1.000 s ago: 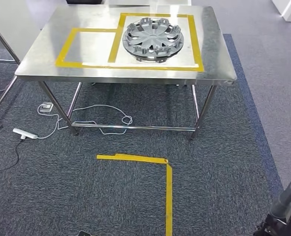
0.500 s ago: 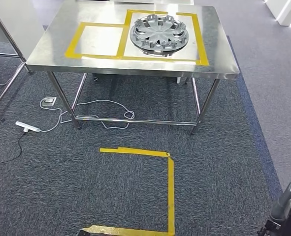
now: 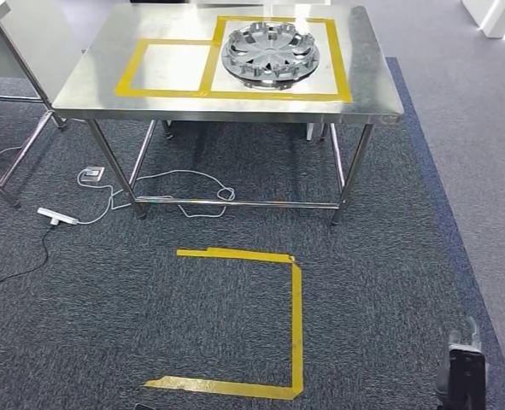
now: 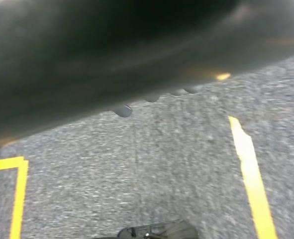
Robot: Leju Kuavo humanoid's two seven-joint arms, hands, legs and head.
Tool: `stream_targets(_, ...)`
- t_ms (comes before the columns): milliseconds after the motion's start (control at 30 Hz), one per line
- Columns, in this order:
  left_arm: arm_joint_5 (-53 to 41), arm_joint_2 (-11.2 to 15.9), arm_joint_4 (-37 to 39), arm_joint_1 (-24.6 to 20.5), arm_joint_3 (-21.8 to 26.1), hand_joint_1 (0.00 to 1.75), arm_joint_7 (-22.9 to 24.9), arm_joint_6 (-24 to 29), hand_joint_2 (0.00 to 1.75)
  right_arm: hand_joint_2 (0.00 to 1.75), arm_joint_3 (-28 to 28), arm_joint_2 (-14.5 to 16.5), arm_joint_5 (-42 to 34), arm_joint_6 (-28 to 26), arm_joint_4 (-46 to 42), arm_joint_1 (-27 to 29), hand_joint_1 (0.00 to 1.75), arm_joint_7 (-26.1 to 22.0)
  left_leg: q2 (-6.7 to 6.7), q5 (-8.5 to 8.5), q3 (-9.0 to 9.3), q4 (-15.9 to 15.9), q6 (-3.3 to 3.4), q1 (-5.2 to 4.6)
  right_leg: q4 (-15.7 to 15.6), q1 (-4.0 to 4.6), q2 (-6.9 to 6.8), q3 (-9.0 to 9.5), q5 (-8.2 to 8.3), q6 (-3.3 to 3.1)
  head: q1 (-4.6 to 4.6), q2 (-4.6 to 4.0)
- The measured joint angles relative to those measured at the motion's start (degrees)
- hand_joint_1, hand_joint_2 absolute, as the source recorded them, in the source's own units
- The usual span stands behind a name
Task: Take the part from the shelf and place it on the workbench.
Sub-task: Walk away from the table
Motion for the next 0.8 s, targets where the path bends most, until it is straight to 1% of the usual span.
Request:
stream_targets(33, 0.01, -0.03, -0.01, 0.07, 0.23, 0.00, 0.05, 0.16, 0.00, 0.00, -2.18, 0.55, 0.40, 0.50, 3.65, -0.67, 0.00, 0.73, -0.52, 1.01, 2.60, -3.76, -0.09, 0.16, 0.49, -0.11, 0.14, -0.50, 0.11, 0.24, -0.01, 0.00)
stream_targets(67, 0.02, -0.09, -0.01, 0.19, 0.50, 0.00, 0.11, 0.34, 0.00, 0.00, -4.44, 1.04, 0.76, 0.83, 7.45, -1.41, 0.00, 1.65, -1.16, 1.67, 4.93, -7.37, -0.04, 0.28, 1.07, -0.15, 0.34, -1.09, 0.22, 0.51, 0.03, 0.00)
stream_targets(100, 0.04, -0.17, -0.02, 0.34, 0.79, 0.00, 0.17, 0.56, 0.00, 0.00, -6.49, 1.51, 1.03, 0.91, 11.12, -2.09, 0.00, 2.86, -1.70, 1.72, 6.36, -9.77, 0.11, 0.32, 1.55, -0.14, 0.57, -1.58, 0.33, 0.80, 0.03, 0.00)
stream_targets(133, 0.11, -0.25, -0.02, 0.54, 1.06, 0.00, 0.22, 0.77, 0.00, 0.00, -8.20, 1.90, 1.24, 0.78, 14.47, -2.59, 0.00, 4.28, -2.03, 1.42, 6.89, -10.87, 0.36, 0.31, 1.90, -0.10, 0.82, -1.99, 0.47, 1.10, 0.06, 0.00)
stream_targets(167, 0.21, -0.32, -0.02, 0.78, 1.30, 0.00, 0.25, 0.95, 0.00, 0.00, -9.42, 2.25, 1.39, 0.52, 17.29, -2.73, 0.00, 5.79, -1.89, 1.34, 6.84, -11.09, 0.71, 0.20, 2.11, -0.10, 1.15, -2.21, 0.68, 1.44, 0.11, 0.00)
stream_targets(200, 0.33, -0.42, -0.02, 1.00, 1.55, 0.00, 0.28, 1.11, 0.00, 0.00, -10.11, 2.55, 1.30, 0.01, 19.62, -2.55, 0.00, 7.51, -1.46, 1.38, 6.72, -11.26, 1.16, 0.23, 2.21, -0.14, 1.48, -2.31, 0.80, 1.73, 0.05, 0.00)
stream_targets(233, 0.45, -0.49, -0.02, 1.14, 1.81, 0.00, 0.29, 1.24, 0.00, 0.00, -10.23, 2.75, 0.85, -0.78, 21.41, -2.11, 0.00, 9.48, -0.99, 1.56, 6.66, -11.43, 1.63, 0.28, 2.61, -0.21, 1.64, -2.72, 0.53, 2.01, 0.10, 0.00)
stream_targets(267, 0.53, -0.54, -0.02, 1.19, 2.09, 0.00, 0.31, 1.34, 0.00, 0.00, -9.72, 2.96, -0.13, -2.01, 22.78, -1.48, 0.00, 11.92, -0.57, 1.81, 6.56, -11.57, 2.11, 0.36, 3.82, -0.31, 1.62, -3.44, -0.39, 2.31, 0.23, 0.00)
stream_targets(300, 0.57, -0.59, -0.03, 1.20, 2.37, 0.00, 0.31, 1.43, 0.00, 0.00, -8.62, 3.18, -1.70, -3.64, 23.80, -0.72, 0.00, 15.00, -0.10, 2.06, 6.39, -11.70, 2.53, 0.45, 6.36, -0.43, 1.49, -4.69, -2.00, 2.58, 0.38, 0.00)
stream_targets(367, 0.56, -0.55, -0.04, 1.24, 2.80, 0.00, 0.32, 1.49, 0.00, 0.00, -5.37, 3.50, -4.59, -6.58, 24.86, 1.07, 0.00, 20.40, 0.78, 2.37, 5.89, -11.66, 2.93, 0.36, 13.86, -0.72, 1.12, -8.03, -5.86, 3.13, 0.72, 0.00)
stream_targets(400, 0.48, -0.51, -0.04, 1.34, 2.99, 0.00, 0.32, 1.49, 0.00, 0.00, -3.67, 3.55, -5.27, -7.26, 25.06, 1.95, 0.00, 22.08, 1.36, 2.49, 5.67, -11.63, 2.97, 0.30, 17.09, -0.86, 1.05, -9.34, -7.00, 3.33, 0.74, 0.00)
stream_targets(433, 0.31, -0.47, -0.04, 1.45, 3.20, 0.00, 0.33, 1.48, 0.00, 0.00, -2.37, 3.55, -5.16, -7.24, 25.27, 2.57, 0.00, 22.77, 1.97, 2.58, 5.53, -11.62, 2.94, 0.27, 18.49, -0.97, 0.99, -9.77, -7.14, 3.47, 0.72, 0.00)
stream_targets(467, 0.13, -0.44, -0.04, 1.53, 3.41, 0.00, 0.33, 1.45, 0.00, 0.00, -1.41, 3.55, -4.64, -6.78, 25.54, 2.97, 0.00, 23.05, 2.64, 2.65, 5.44, -11.60, 2.87, 0.26, 17.66, -1.08, 0.81, -9.02, -6.29, 3.58, 0.73, 0.00)
stream_targets(500, -0.05, -0.44, -0.04, 1.55, 3.60, 0.00, 0.33, 1.40, 0.00, 0.00, -0.86, 3.56, -3.92, -6.11, 25.83, 3.11, 0.00, 23.05, 3.27, 2.71, 5.44, -11.60, 2.77, 0.26, 14.62, -1.20, 0.40, -7.10, -4.70, 3.63, 0.72, 0.00)
stream_targets(533, -0.18, -0.45, -0.06, 1.50, 3.75, 0.00, 0.33, 1.33, 0.00, 0.00, -0.58, 3.56, -3.13, -5.40, 26.12, 3.06, 0.00, 22.87, 3.85, 2.76, 5.52, -11.58, 2.61, 0.23, 10.33, -1.31, -0.51, -4.52, -3.18, 3.70, 0.72, 0.00)
stream_targets(567, -0.23, -0.46, -0.09, 1.44, 3.87, 0.00, 0.33, 1.27, 0.00, 0.00, -0.40, 3.59, -2.41, -4.72, 26.41, 2.88, 0.00, 22.63, 4.31, 2.75, 5.53, -11.52, 2.32, 0.12, 6.34, -1.29, -1.40, -2.24, -2.10, 3.58, 0.72, 0.00)
stream_targets(600, -0.33, -0.46, -0.13, 1.39, 3.97, 0.00, 0.32, 1.23, 0.00, 0.00, -0.27, 3.60, -1.79, -4.17, 26.70, 2.68, 0.00, 22.38, 4.70, 2.77, 5.53, -11.49, 1.97, 0.02, 3.58, -1.21, -2.03, -0.80, -1.55, 3.30, 0.63, 0.00)
stream_targets(633, -0.42, -0.45, -0.17, 1.34, 4.05, 0.00, 0.31, 1.18, 0.00, 0.00, -0.20, 3.61, -1.16, -3.68, 27.01, 2.53, 0.00, 22.16, 5.02, 2.79, 5.54, -11.46, 1.56, -0.06, 2.21, -1.06, -2.34, -0.23, -1.50, 2.93, 0.55, 0.00)
stream_targets(700, -0.64, -0.50, -0.28, 1.28, 4.22, 0.00, 0.29, 1.10, 0.00, 0.00, -0.23, 3.61, 0.03, -2.88, 27.66, 2.56, 0.00, 21.95, 5.52, 2.92, 5.60, -11.52, 0.78, 0.09, 2.01, -0.73, -1.66, -0.59, -1.35, 1.95, 0.42, 0.00)
stream_targets(733, -0.78, -0.55, -0.34, 1.26, 4.31, 0.00, 0.30, 1.06, 0.00, 0.00, -0.27, 3.61, 0.59, -2.55, 27.96, 2.68, 0.00, 21.94, 5.16, 2.66, 5.55, -11.29, 0.39, 0.26, 1.92, -0.70, -1.31, -0.54, -1.15, 1.52, 0.40, 0.00)
stream_targets(767, -0.91, -0.59, -0.39, 1.29, 4.42, 0.00, 0.31, 1.04, 0.00, 0.00, -0.30, 3.64, 1.09, -2.18, 28.22, 2.75, 0.00, 21.99, 4.24, 1.75, 5.22, -10.39, 0.09, 0.39, 1.81, -0.69, -0.97, -0.53, -0.88, 1.08, 0.38, 0.00)
stream_targets(800, -1.03, -0.61, -0.41, 1.38, 4.54, 0.00, 0.36, 1.04, 0.00, 0.00, -0.32, 3.66, 1.58, -1.78, 28.44, 2.74, 0.00, 22.07, 3.05, 0.13, 4.41, -8.43, -0.08, 0.46, 1.69, -0.71, -0.57, -0.54, -0.56, 0.65, 0.33, 0.00)
